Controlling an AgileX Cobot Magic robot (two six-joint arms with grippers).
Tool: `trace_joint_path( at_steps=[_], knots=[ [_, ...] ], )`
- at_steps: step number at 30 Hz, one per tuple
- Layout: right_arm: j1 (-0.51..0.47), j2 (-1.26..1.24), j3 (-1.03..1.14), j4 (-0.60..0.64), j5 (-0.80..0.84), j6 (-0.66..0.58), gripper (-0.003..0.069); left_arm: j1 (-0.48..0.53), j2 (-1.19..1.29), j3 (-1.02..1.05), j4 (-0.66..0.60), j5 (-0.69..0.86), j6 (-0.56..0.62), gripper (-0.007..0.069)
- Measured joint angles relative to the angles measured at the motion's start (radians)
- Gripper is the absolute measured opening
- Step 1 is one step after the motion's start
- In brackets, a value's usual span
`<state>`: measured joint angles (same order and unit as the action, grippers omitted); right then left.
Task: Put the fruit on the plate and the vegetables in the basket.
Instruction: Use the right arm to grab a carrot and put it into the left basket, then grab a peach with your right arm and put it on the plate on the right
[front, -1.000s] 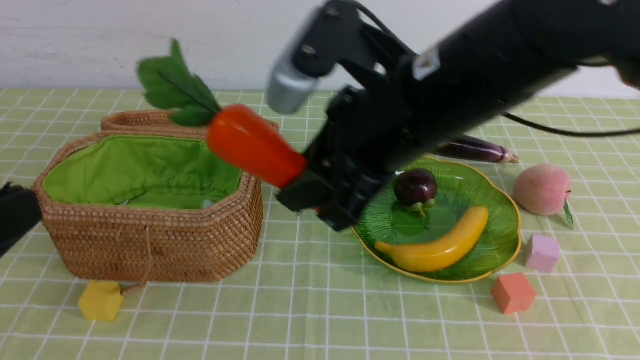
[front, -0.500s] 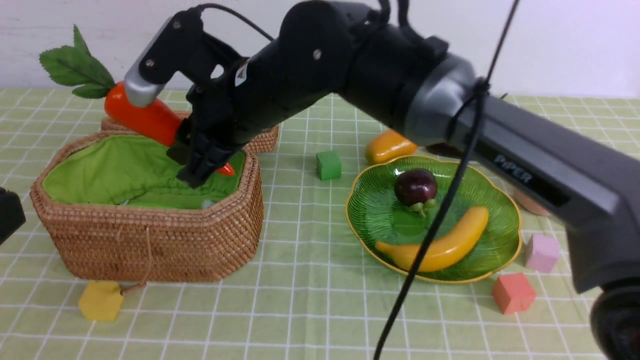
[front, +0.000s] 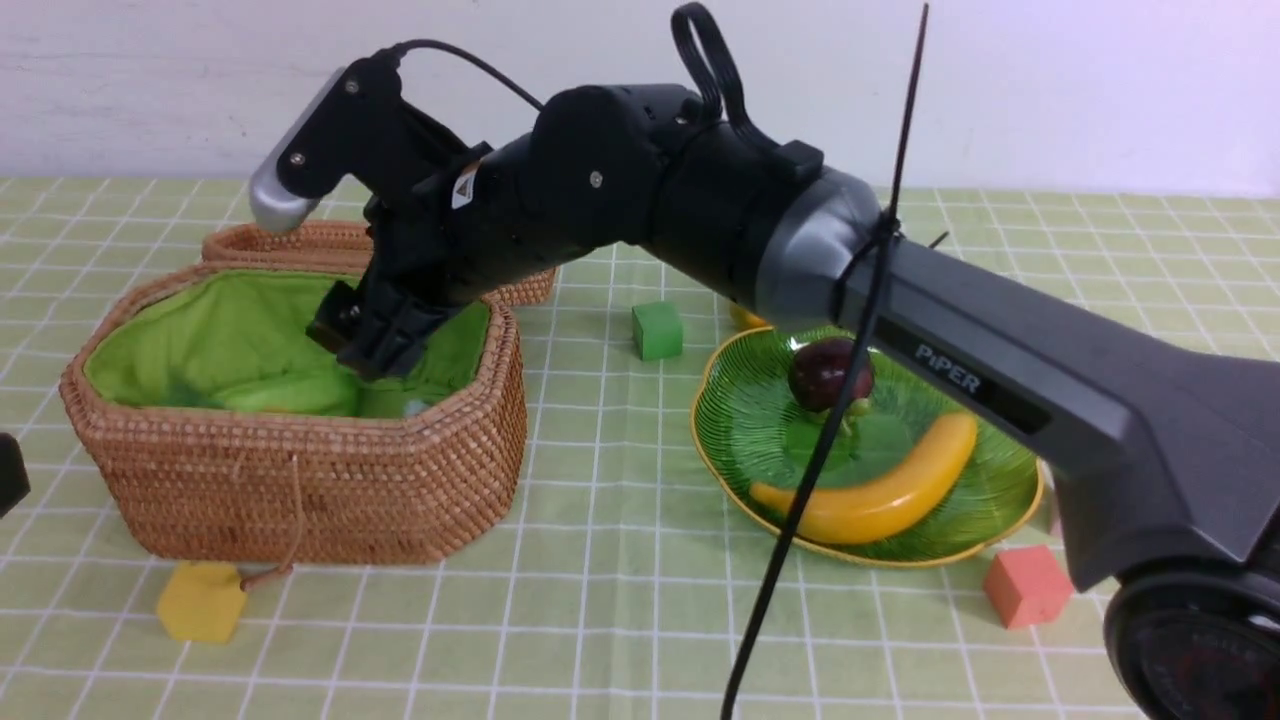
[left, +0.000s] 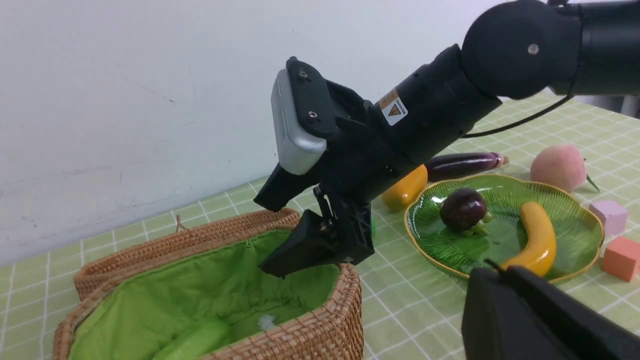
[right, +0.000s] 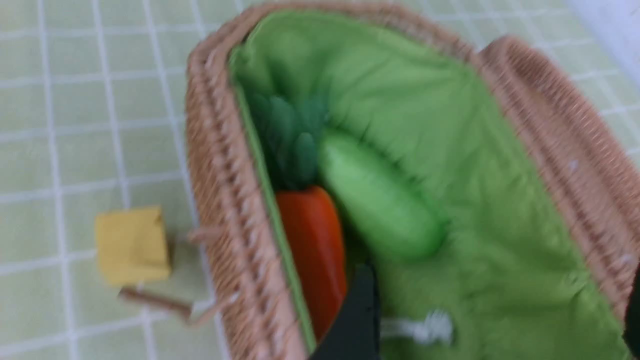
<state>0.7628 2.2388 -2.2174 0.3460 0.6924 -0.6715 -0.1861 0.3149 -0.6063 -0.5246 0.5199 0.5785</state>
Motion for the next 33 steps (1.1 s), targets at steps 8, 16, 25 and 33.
trace_joint_path(
  at_steps=[8, 16, 25, 33],
  knots=[
    [0.003, -0.187, 0.0, -0.25, 0.43, 0.243, 0.047, 0.0, 0.0, 0.0, 0.005, 0.046, 0.0, -0.0009],
    [-0.094, -0.373, 0.019, -0.515, 0.562, 0.371, 0.001, 0.0, 0.004, 0.0, -0.103, 0.186, 0.054, -0.0006],
    [-0.496, -0.605, 0.285, -0.505, 0.563, 0.568, -0.0018, 0.0, 0.111, 0.0, -0.271, 0.284, 0.222, -0.0005],
    [-0.748, -0.597, 0.511, -0.283, 0.566, 0.628, 0.0013, 0.0, 0.215, 0.0, -0.379, 0.287, 0.36, -0.0003]
  ],
)
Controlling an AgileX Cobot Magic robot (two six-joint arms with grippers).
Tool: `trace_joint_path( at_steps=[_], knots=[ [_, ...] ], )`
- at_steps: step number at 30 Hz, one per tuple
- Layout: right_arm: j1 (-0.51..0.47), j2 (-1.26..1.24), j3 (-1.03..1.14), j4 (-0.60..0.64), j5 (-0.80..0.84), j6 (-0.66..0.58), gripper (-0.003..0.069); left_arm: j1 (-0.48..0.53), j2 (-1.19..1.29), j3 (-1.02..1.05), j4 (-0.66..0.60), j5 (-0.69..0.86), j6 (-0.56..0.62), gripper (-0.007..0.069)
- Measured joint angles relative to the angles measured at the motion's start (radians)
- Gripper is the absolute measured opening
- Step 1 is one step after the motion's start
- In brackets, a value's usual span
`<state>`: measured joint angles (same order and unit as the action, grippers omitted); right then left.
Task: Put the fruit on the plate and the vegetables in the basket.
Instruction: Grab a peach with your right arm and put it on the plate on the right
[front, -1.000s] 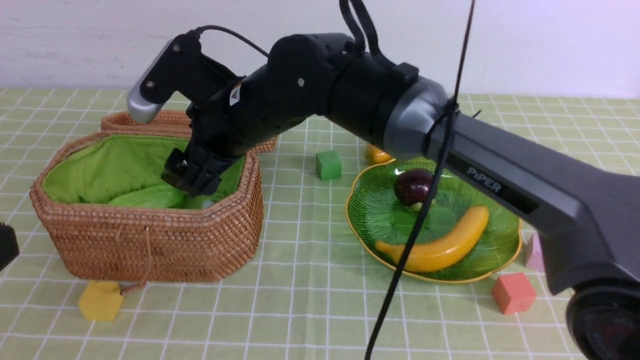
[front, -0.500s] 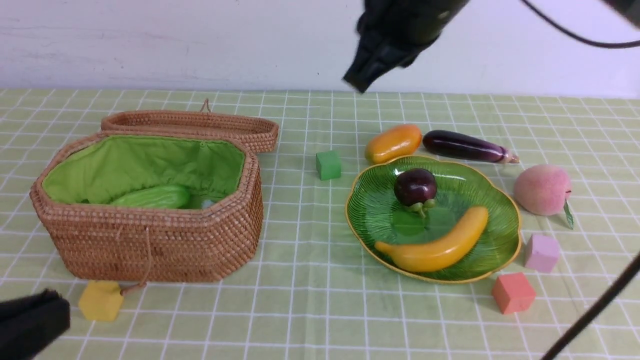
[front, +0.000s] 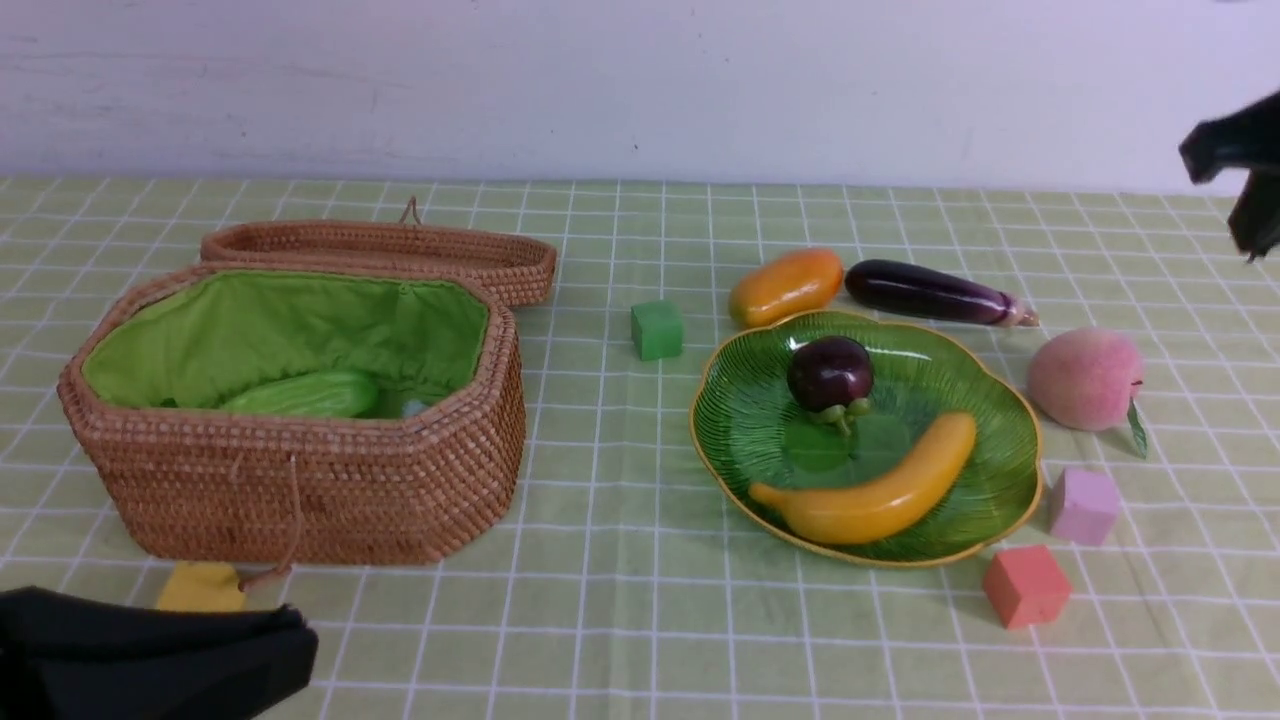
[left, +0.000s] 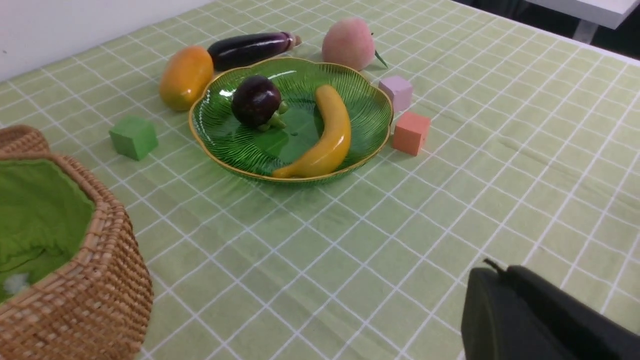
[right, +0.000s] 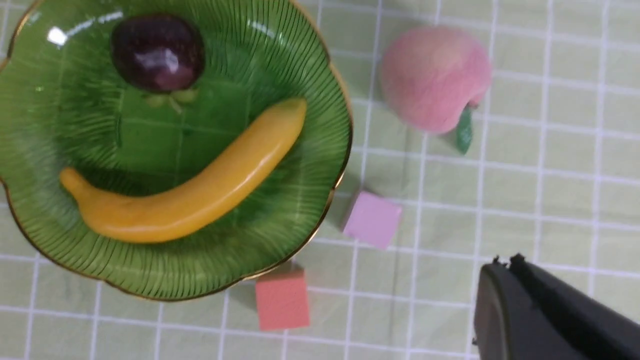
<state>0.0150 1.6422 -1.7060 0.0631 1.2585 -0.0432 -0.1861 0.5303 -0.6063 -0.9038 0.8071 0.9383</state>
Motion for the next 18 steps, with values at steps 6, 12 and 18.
trace_joint_path(
  at_steps=[6, 12, 18],
  knots=[
    [-0.004, 0.072, 0.024, 0.052, -0.053, -0.112, 0.0128, 0.0, 0.065, 0.0, -0.026, -0.004, 0.085, -0.0003],
    [-0.016, 0.16, 0.024, 0.053, -0.141, -0.11, 0.0356, 0.0, 0.091, 0.0, -0.023, -0.025, 0.099, -0.0003],
    [-0.035, 0.254, 0.024, 0.017, -0.243, 0.01, 0.0633, 0.0, 0.091, 0.0, -0.005, -0.052, 0.1, -0.0002]
  ],
)
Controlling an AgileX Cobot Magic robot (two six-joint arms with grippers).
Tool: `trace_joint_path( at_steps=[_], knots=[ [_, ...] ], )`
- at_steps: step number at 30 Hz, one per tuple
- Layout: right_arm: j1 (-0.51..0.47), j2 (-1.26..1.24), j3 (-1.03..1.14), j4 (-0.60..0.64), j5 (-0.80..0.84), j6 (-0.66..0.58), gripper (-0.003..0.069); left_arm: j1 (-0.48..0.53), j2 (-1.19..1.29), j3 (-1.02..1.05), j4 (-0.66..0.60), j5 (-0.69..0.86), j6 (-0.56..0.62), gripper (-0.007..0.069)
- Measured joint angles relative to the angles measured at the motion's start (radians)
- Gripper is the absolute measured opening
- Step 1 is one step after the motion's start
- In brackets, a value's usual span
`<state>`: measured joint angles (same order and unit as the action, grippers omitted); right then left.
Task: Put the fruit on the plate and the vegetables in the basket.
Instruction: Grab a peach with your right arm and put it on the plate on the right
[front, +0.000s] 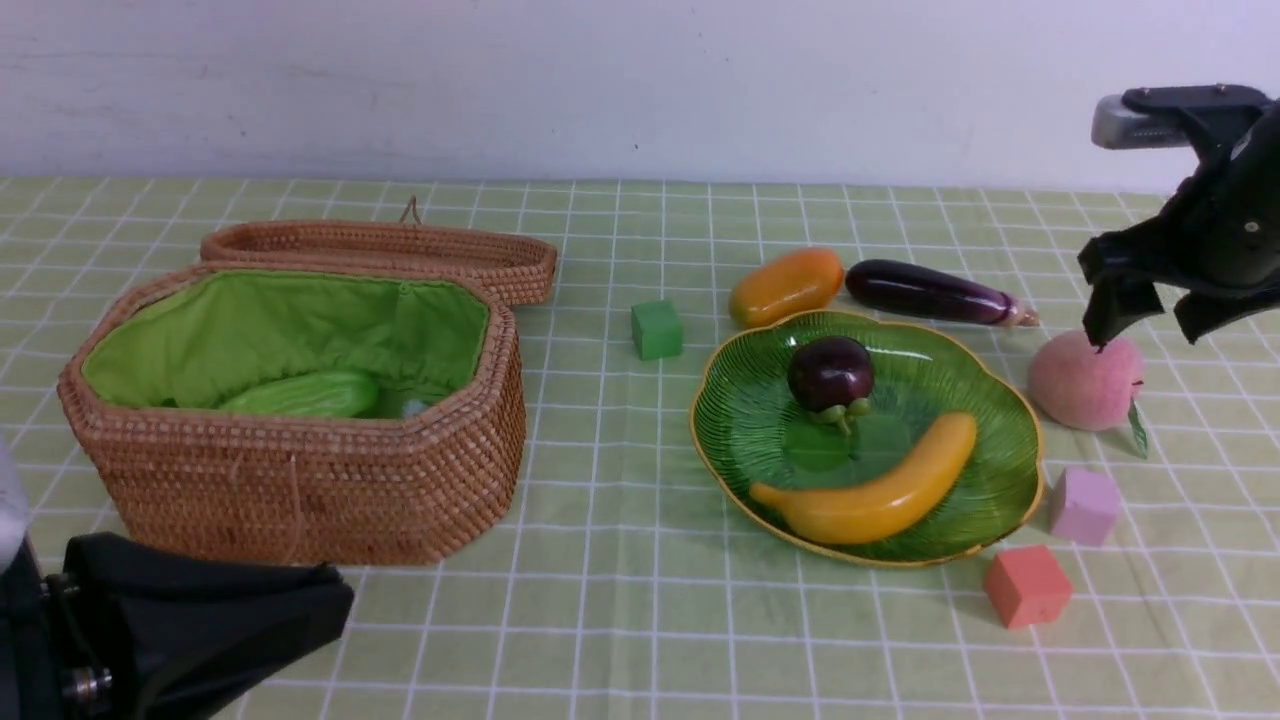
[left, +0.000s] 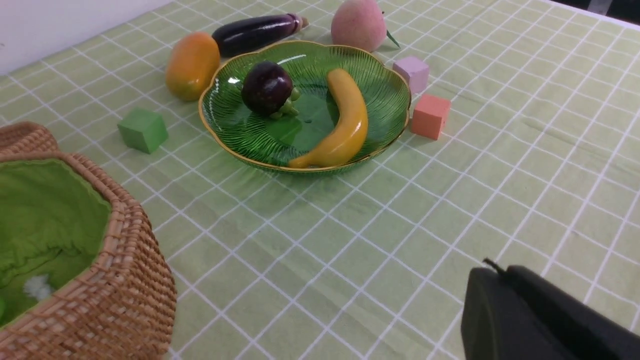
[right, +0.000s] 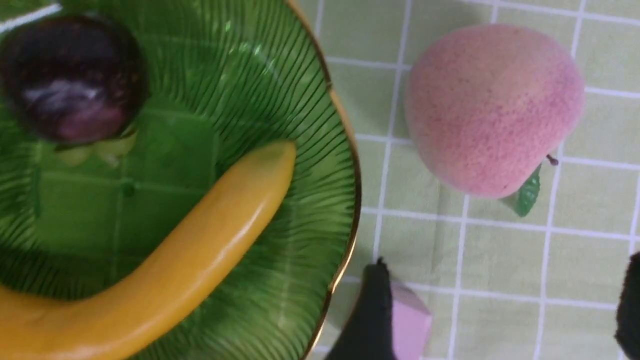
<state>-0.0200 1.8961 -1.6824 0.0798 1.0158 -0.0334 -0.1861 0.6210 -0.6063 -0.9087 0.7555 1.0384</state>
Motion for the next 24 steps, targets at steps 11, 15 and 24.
trace_joint_path(
  at_steps=[11, 15, 24],
  knots=[
    [0.0, 0.124, -0.014, -0.099, -0.074, 0.18, 0.0646, 0.0, 0.0, 0.0, 0.005, -0.002, 0.0, 0.0001],
    [0.0, 0.128, -0.018, -0.102, -0.107, 0.229, 0.0641, 0.0, 0.0, 0.0, 0.006, -0.002, 0.0, 0.0001],
    [0.0, 0.174, -0.019, -0.103, -0.222, 0.304, 0.063, 0.0, 0.0, 0.0, 0.008, -0.002, 0.002, 0.0001]
  ],
)
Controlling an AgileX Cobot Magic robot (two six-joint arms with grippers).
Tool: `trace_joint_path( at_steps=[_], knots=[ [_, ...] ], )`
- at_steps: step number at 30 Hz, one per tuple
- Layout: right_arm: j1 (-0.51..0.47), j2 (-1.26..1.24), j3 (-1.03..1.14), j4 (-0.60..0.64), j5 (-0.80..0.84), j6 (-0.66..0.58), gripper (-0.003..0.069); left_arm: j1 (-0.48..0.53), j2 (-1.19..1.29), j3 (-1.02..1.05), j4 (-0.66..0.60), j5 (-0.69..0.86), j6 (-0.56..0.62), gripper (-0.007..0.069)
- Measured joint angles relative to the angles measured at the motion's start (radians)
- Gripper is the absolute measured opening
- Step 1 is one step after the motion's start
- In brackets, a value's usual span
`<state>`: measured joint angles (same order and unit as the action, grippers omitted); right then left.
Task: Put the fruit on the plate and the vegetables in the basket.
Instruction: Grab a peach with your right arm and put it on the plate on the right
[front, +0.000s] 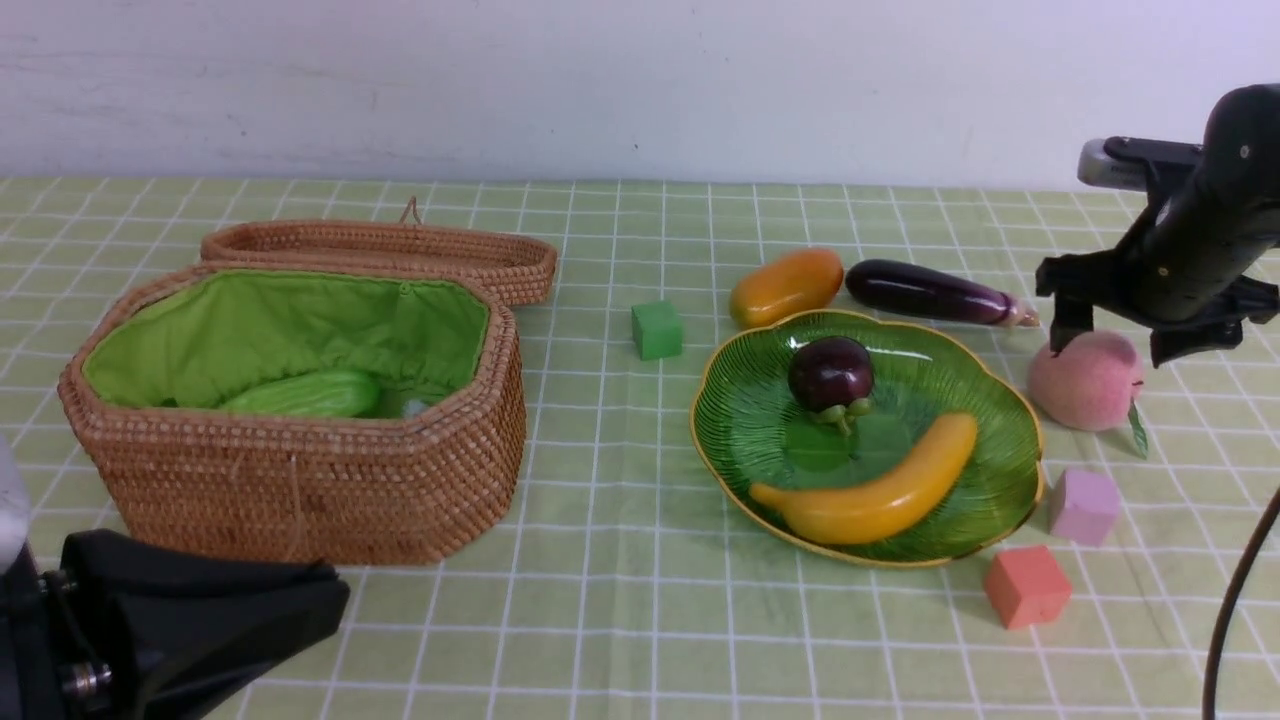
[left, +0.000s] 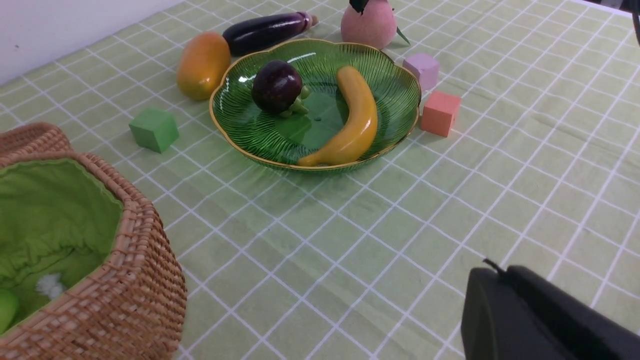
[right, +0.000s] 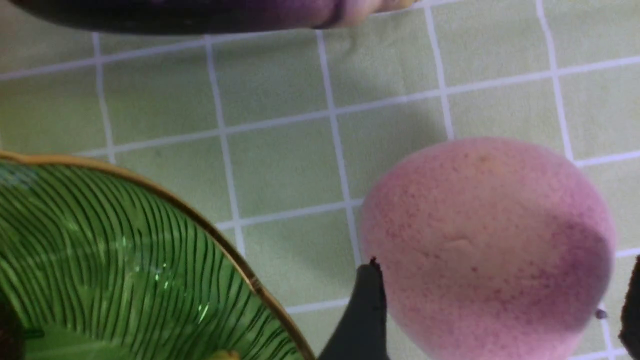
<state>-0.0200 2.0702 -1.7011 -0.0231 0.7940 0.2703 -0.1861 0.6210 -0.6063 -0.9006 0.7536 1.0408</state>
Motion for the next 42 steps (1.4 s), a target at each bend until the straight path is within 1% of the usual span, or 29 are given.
trace_joint_path(
  at_steps=[7, 10, 13, 19, 21, 26, 35, 38, 39, 40, 42],
  knots=[
    [0.001, 0.068, -0.009, 0.001, -0.022, 0.024, 0.0624, 0.0, 0.0, 0.0, 0.002, -0.002, 0.0, 0.0004],
    [0.001, 0.077, -0.015, 0.003, -0.02, 0.024, 0.061, 0.0, 0.0, 0.0, 0.003, -0.004, 0.0, 0.0005],
    [0.001, 0.081, -0.018, 0.001, -0.019, 0.024, 0.0578, 0.0, 0.0, 0.0, 0.003, -0.004, 0.0, 0.0005],
    [0.001, 0.082, -0.019, 0.001, -0.019, 0.024, 0.0577, 0.0, 0.0, 0.0, 0.004, -0.003, 0.0, 0.0005],
    [0.001, 0.082, -0.019, 0.001, -0.019, 0.018, 0.0577, 0.0, 0.0, 0.0, 0.004, -0.003, 0.0, 0.0005],
    [0.001, 0.076, -0.019, 0.001, -0.012, -0.057, 0.0577, 0.0, 0.0, 0.0, 0.004, -0.003, 0.0, 0.0005],
    [0.001, 0.025, -0.012, 0.001, 0.074, -0.081, 0.0573, 0.0, 0.0, 0.0, 0.004, -0.003, 0.0, 0.0005],
    [0.002, -0.034, -0.008, 0.023, 0.112, -0.107, 0.0573, 0.0, 0.0, 0.0, 0.004, -0.002, 0.0, 0.0005],
    [0.006, -0.079, -0.008, 0.06, 0.141, -0.135, 0.0571, 0.0, 0.0, 0.0, 0.004, -0.001, 0.0, 0.0005],
    [0.007, -0.085, -0.008, 0.066, 0.141, -0.139, 0.0571, 0.0, 0.0, 0.0, 0.004, -0.001, 0.0, 0.0005],
    [0.031, -0.135, -0.008, 0.143, 0.184, -0.199, 0.0569, 0.0, 0.0, 0.0, 0.004, -0.001, 0.0, 0.0005]
  ],
)
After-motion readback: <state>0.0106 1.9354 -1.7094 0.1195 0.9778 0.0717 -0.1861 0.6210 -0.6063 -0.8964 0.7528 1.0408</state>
